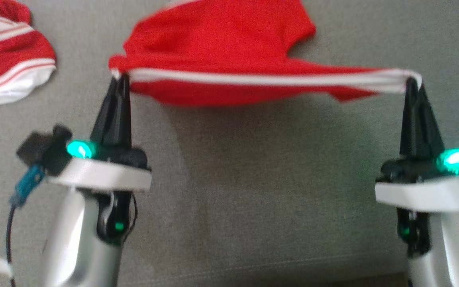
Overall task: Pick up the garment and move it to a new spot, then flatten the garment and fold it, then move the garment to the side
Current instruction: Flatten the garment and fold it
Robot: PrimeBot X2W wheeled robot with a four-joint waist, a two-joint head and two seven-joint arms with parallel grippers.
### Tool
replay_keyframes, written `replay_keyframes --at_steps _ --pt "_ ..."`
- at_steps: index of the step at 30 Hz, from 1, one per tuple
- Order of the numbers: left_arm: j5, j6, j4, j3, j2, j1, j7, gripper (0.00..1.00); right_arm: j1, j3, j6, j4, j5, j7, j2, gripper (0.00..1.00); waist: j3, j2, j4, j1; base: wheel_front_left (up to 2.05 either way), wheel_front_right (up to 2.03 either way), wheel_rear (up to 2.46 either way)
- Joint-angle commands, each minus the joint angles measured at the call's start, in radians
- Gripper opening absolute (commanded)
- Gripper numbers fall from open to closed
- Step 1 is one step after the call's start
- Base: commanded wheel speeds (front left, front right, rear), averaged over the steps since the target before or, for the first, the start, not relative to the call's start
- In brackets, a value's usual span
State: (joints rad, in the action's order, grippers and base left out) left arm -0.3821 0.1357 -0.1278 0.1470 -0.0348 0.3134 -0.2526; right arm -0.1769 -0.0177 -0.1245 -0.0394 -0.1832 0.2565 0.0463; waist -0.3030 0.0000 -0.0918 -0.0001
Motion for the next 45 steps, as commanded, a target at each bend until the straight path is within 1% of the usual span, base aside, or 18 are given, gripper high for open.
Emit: replay_keyframes --at_steps 1,6,10,15,20,25,30,33,36,37,39,44,45 --pt "-0.008 -0.006 0.044 -0.047 -0.021 0.004 -0.009 0.00 0.003 -0.007 -0.006 -0.044 0.002 0.005 0.004 0.00 0.055 0.0000 -0.012 0.0001 0.00 0.00 0.00" --pt "-0.047 -0.006 0.121 -0.034 -0.016 -0.152 -0.009 0.00 0.134 -0.024 -0.006 -0.097 -0.004 0.005 0.004 0.00 0.137 0.0000 -0.036 0.0001 0.00 0.00 0.00" --pt "-0.079 -0.032 0.191 -0.016 -0.016 -0.250 -0.009 0.00 0.211 -0.032 -0.006 -0.136 0.012 0.005 0.004 0.00 0.169 0.0000 -0.048 0.0001 0.00 0.00 0.00" --pt "-0.112 -0.081 0.254 0.008 -0.016 -0.353 -0.009 0.00 0.278 -0.031 -0.006 -0.149 0.030 0.005 0.004 0.00 0.163 0.0000 -0.045 0.0001 0.00 0.00 0.00" --pt "-0.140 -0.112 0.223 0.062 -0.016 -0.391 -0.009 0.00 0.260 -0.014 -0.006 -0.107 0.048 0.005 0.004 0.00 0.131 0.0000 -0.015 0.0001 0.00 0.00 0.00" --pt "-0.201 -0.131 0.128 0.117 -0.016 -0.333 -0.007 0.00 0.180 -0.010 -0.006 -0.027 0.070 0.005 0.004 0.00 0.095 0.0000 0.028 0.0001 0.00 0.00 0.00" --pt "-0.255 -0.154 0.033 0.143 -0.016 -0.217 -0.003 0.00 0.049 -0.026 -0.006 0.087 0.086 0.004 0.004 0.00 0.057 0.0000 0.059 0.0001 0.00 0.00 0.00" --pt "-0.283 -0.164 -0.040 0.152 -0.016 -0.130 0.037 0.00 -0.064 -0.041 -0.006 0.184 0.112 -0.005 0.004 0.00 0.029 0.0000 0.072 0.0001 0.00 0.00 0.00" --pt "-0.280 -0.164 -0.106 0.152 -0.016 -0.034 0.053 0.00 -0.185 -0.059 -0.006 0.292 0.143 -0.017 0.005 0.00 -0.002 0.0000 0.085 0.0001 0.00 0.00 0.00" --pt "-0.287 -0.161 -0.146 0.150 -0.016 0.022 0.056 0.00 -0.257 -0.063 -0.006 0.367 0.159 -0.020 0.007 0.00 -0.018 0.0000 0.097 0.0001 0.00 0.00 0.00" --pt "-0.300 -0.162 -0.185 0.155 -0.016 0.071 0.057 0.00 -0.323 -0.060 -0.006 0.439 0.171 -0.020 0.010 0.00 -0.030 0.0000 0.112 0.0001 0.00 0.00 0.00" --pt "-0.320 -0.181 -0.278 0.189 -0.016 0.168 0.069 0.00 -0.467 -0.054 -0.006 0.610 0.195 -0.022 0.021 0.00 -0.056 0.0000 0.143 0.0001 0.00 0.00 0.00" --pt "-0.320 -0.181 -0.278 0.189 -0.016 0.168 0.069 0.00 -0.467 -0.054 -0.006 0.610 0.195 -0.022 0.021 0.00 -0.056 0.0000 0.143 0.0001 0.00 0.00 0.00"
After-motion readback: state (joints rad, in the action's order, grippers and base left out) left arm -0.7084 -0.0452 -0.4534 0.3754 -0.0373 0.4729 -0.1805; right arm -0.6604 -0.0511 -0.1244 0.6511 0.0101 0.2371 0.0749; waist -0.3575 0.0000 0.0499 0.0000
